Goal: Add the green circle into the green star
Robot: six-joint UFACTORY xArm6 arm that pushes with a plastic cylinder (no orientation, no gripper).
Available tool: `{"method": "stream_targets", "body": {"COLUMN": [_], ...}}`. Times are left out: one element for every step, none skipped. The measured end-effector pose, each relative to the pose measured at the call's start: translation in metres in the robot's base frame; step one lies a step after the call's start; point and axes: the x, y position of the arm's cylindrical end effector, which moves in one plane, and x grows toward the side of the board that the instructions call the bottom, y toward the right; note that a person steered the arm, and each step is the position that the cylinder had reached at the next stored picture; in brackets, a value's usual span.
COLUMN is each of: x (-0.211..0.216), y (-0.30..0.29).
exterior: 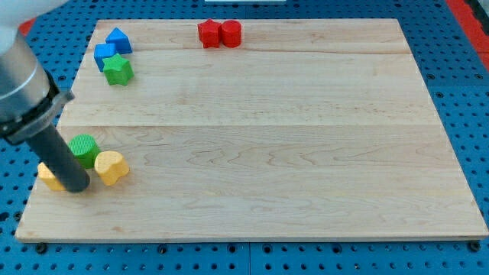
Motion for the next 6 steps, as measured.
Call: {"method": "stream_targets", "body": {"x": [-0.059,-0.102,-0.123,-0.145,-0.173,-0.158], "y": [0.000,0.008,0.008,0.008,0.008,0.013]}}
